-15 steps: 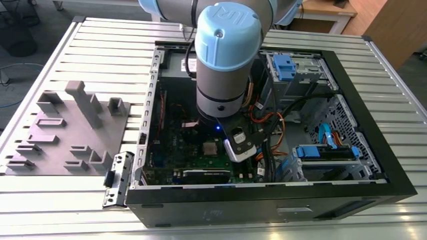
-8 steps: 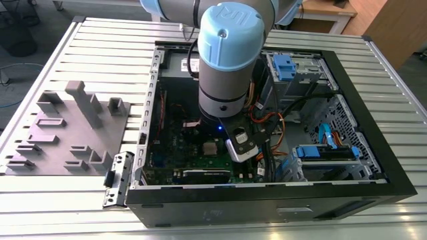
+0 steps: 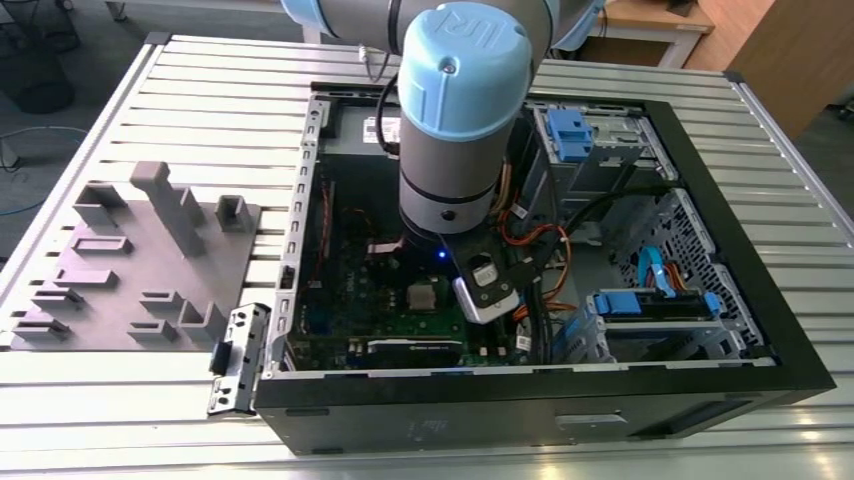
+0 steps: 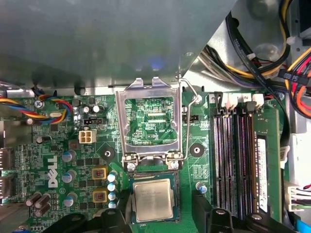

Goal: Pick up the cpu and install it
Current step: 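Place the cpu into insertion slot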

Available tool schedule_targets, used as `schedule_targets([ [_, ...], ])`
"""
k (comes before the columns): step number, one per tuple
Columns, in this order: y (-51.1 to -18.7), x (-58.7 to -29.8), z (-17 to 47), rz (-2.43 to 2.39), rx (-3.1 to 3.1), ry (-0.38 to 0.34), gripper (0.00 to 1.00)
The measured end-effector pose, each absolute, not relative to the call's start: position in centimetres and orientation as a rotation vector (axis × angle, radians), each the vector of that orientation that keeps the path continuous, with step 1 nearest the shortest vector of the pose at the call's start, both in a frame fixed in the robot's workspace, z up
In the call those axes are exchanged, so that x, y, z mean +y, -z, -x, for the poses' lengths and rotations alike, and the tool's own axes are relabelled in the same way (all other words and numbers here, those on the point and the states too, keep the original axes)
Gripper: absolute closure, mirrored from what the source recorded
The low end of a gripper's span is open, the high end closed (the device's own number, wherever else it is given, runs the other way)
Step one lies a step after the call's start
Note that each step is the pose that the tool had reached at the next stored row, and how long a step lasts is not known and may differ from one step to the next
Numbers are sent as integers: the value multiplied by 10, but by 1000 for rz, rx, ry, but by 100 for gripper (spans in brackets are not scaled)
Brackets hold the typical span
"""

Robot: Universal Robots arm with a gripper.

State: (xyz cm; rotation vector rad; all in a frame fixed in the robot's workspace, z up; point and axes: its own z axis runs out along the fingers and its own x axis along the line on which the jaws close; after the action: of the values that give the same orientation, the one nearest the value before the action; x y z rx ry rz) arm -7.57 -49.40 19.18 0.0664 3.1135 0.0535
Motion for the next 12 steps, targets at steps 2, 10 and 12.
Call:
schedule_targets([
  [2,-193,-494,76,-67,3114,-58,39],
  [10,-192,-495,76,-67,3114,-59,39],
  [12,-193,-495,76,-68,3114,-67,39],
])
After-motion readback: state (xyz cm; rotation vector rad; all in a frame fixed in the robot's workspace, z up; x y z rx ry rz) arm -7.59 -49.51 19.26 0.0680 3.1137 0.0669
